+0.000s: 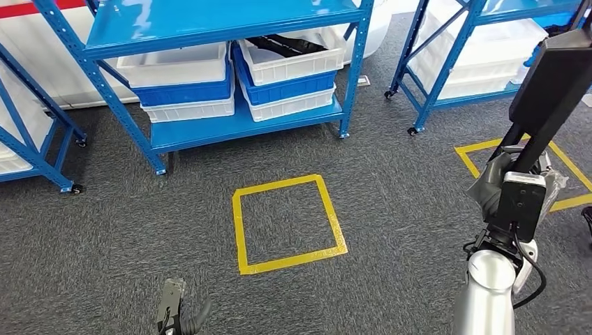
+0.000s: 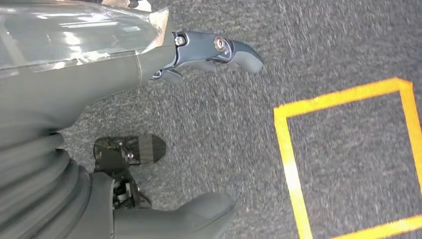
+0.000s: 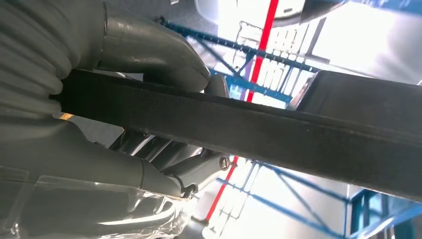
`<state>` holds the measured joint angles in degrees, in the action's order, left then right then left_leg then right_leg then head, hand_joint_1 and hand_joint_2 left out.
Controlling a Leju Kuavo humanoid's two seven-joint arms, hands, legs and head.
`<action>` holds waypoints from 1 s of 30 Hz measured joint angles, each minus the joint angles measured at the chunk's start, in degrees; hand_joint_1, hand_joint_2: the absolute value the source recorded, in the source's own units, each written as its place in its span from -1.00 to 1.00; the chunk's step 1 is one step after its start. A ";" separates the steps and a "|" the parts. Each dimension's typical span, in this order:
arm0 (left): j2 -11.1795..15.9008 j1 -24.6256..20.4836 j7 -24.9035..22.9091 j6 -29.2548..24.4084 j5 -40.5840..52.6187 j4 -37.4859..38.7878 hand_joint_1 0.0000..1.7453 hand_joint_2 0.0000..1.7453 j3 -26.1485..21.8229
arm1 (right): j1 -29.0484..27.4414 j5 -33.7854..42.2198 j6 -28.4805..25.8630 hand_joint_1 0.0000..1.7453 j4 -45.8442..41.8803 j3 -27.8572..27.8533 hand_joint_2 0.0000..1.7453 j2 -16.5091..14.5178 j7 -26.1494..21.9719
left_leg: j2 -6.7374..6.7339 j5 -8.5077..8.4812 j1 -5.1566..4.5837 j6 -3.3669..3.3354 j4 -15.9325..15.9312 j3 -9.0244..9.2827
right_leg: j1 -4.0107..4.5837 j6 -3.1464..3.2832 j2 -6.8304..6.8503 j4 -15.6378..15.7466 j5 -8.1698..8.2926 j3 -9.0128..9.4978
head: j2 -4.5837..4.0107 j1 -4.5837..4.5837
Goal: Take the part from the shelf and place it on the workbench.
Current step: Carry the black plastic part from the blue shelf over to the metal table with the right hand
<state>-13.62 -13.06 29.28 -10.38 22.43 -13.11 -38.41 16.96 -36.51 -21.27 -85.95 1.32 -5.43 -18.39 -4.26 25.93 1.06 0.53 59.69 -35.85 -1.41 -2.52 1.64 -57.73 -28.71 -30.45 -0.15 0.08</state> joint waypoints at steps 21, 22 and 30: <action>0.63 1.34 0.08 -0.45 -0.76 0.04 -1.00 1.00 -0.08 | 2.82 1.19 -0.37 1.00 1.24 1.05 1.00 -1.23 0.52 | 1.91 0.74 -0.17 -3.13 -3.14 4.38 | 0.22 -0.50 -2.15 -15.67 -2.55 -11.18 | 0.00 0.09; 0.62 1.35 0.08 -0.46 -0.75 0.04 -1.00 1.00 -0.08 | 2.71 1.19 -0.53 1.00 1.25 1.01 1.00 -1.22 0.57 | 1.17 0.72 0.01 -2.96 -3.10 4.36 | -0.23 -1.31 -1.74 -13.83 -1.68 -9.97 | 0.00 0.13; 0.67 1.27 0.24 -0.55 -0.63 0.02 -1.00 1.00 -0.01 | 2.28 1.15 -1.38 1.00 0.55 0.52 1.00 -1.16 0.67 | -1.37 1.62 0.18 -0.44 -2.02 3.94 | -0.62 -0.81 -0.06 -0.04 2.97 -3.33 | 0.00 0.15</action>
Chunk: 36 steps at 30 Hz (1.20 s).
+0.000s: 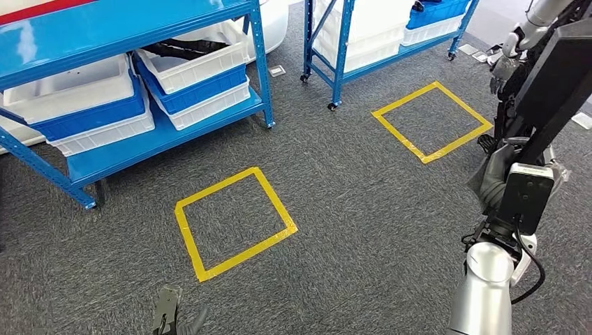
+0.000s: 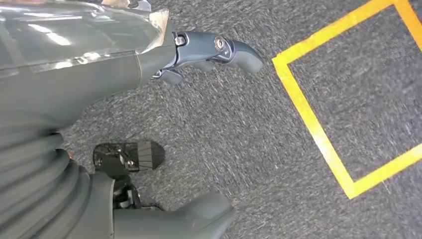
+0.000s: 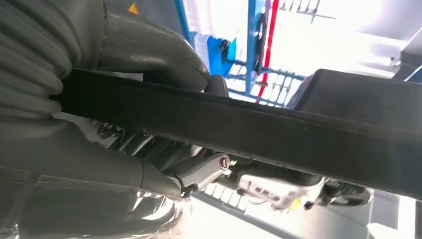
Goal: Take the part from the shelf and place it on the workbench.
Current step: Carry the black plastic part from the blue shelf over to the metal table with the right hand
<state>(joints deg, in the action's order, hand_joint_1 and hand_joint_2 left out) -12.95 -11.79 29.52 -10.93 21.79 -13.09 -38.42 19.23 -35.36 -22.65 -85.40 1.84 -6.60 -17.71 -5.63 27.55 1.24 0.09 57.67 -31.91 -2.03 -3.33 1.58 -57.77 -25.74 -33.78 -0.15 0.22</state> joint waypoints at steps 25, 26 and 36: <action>0.87 0.15 2.25 -1.09 -1.72 -0.03 -1.00 1.00 -0.14 | -2.35 -2.09 -1.95 1.00 -1.07 -3.89 1.00 -0.34 -0.40 | 1.55 0.16 -0.82 -2.67 0.10 0.32 | 0.09 -1.91 0.60 -4.54 -0.47 -3.09 | 0.00 0.17; 0.92 0.07 2.35 -1.11 -1.89 -0.04 -1.00 1.00 -0.15 | -2.34 -2.82 -2.03 1.00 -1.13 -3.95 1.00 -0.39 -0.14 | 1.04 0.26 -0.90 -2.34 0.09 0.41 | 0.25 -1.81 1.38 -1.48 0.32 -1.37 | 0.00 0.10; 1.83 0.72 3.52 -1.75 -5.51 -0.09 -1.00 1.00 -1.78 | -2.30 -8.48 -2.42 1.00 -1.80 -5.45 1.00 -1.91 1.35 | 5.66 9.05 -0.49 -0.38 16.12 -6.43 | 0.66 2.42 -3.10 0.72 1.65 -1.18 | 0.00 -0.65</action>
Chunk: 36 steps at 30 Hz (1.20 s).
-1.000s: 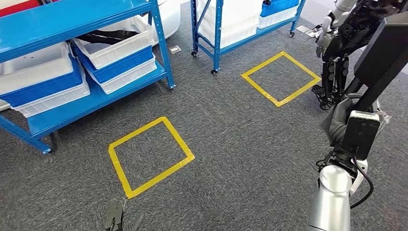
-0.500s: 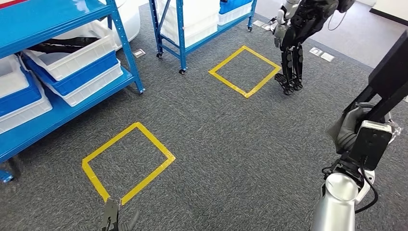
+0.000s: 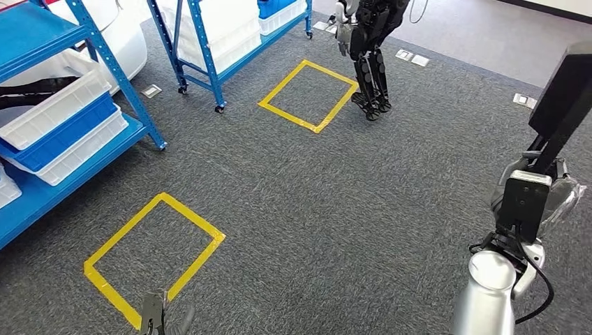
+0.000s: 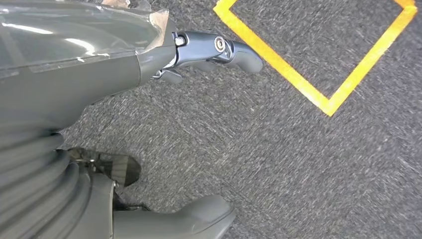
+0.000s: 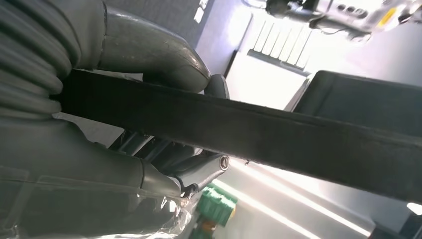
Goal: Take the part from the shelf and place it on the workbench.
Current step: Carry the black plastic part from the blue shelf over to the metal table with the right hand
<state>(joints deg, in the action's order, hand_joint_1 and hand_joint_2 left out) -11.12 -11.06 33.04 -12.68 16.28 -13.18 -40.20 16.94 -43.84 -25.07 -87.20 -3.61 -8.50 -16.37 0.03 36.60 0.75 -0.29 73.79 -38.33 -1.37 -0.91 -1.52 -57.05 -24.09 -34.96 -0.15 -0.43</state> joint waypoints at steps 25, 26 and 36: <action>1.06 0.59 1.74 0.97 -2.22 -0.68 -1.00 1.00 -2.79 | 1.48 -24.06 -6.71 1.00 -0.40 -1.00 1.00 -1.29 8.08 | -6.68 -7.58 0.33 0.49 -16.00 7.89 | -1.01 -2.93 2.55 -1.74 -1.09 -0.62 | 0.00 0.36; 1.00 0.59 1.85 1.04 -2.36 -0.70 -1.00 1.00 -2.90 | 1.65 -25.99 -6.84 1.00 -0.48 -1.05 1.00 -1.26 8.75 | -6.06 -6.67 0.58 0.59 -14.95 7.47 | -0.93 -2.47 1.92 -1.73 -1.06 -0.62 | 0.00 0.26; 1.55 2.01 2.99 2.16 -3.18 -0.80 -1.00 1.00 -4.44 | 3.13 -38.32 -6.97 1.00 -0.37 -1.52 1.00 -0.61 14.11 | 5.34 -8.93 -1.47 -3.72 -12.07 3.52 | 1.12 -0.62 -5.12 -1.77 -0.85 -0.60 | 0.00 0.02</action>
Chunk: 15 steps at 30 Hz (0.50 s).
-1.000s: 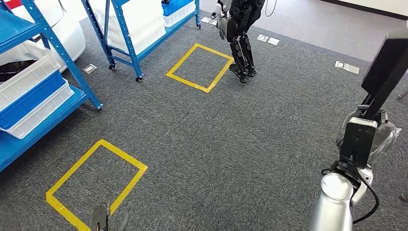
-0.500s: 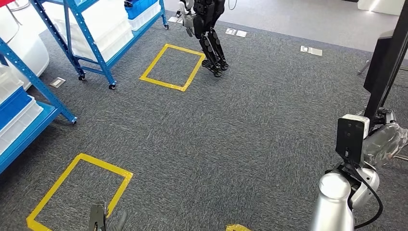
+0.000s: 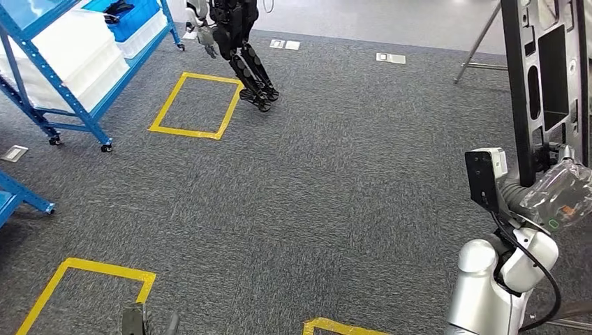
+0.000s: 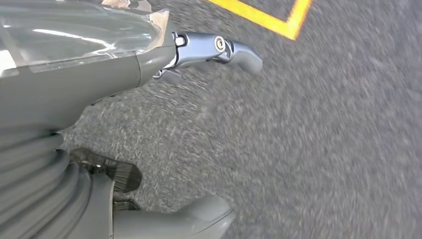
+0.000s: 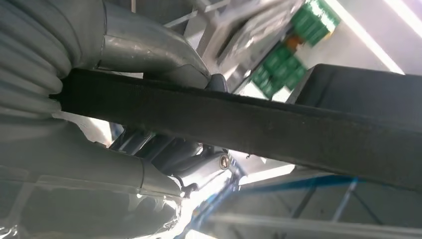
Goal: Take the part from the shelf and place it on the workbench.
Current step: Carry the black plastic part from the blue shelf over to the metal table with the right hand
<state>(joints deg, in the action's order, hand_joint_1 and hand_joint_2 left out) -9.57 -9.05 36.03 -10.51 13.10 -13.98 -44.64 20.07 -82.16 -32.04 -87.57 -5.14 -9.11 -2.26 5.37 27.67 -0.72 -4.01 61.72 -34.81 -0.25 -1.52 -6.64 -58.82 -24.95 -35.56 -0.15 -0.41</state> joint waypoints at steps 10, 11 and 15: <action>0.14 0.21 -0.45 1.24 1.27 -0.09 -1.00 1.00 -0.39 | -0.38 -5.34 -0.92 1.00 0.05 -1.87 1.00 3.41 2.91 | -6.17 -1.14 0.02 -0.04 -4.87 2.97 | -0.33 -1.57 5.80 -14.99 -5.12 -8.98 | 0.00 0.39; 0.14 0.20 -0.58 1.39 1.47 -0.08 -1.00 1.00 -0.39 | -0.97 -5.89 -1.01 1.00 -0.10 -2.12 1.00 3.81 3.25 | -6.92 -1.05 0.04 0.03 -4.87 2.97 | -0.60 -2.06 6.04 -15.32 -4.93 -9.19 | 0.00 0.41; 0.14 0.04 -1.07 1.91 2.27 -0.09 -1.00 1.00 -0.38 | -3.63 -7.23 -1.84 1.00 -1.56 -3.24 1.00 5.99 4.18 | -9.57 -0.37 -0.06 0.91 -4.85 3.54 | -0.89 -3.48 10.21 -0.39 0.44 -0.91 | 0.00 0.46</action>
<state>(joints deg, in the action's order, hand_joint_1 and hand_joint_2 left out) -9.43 -9.01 34.97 -8.61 15.37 -14.07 -45.01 16.44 -89.39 -33.88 -89.13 -8.38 -3.12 1.92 -4.19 27.31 -0.78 -3.10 56.87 -31.27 -1.13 -5.00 3.57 -59.21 -24.51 -36.48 -0.15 0.05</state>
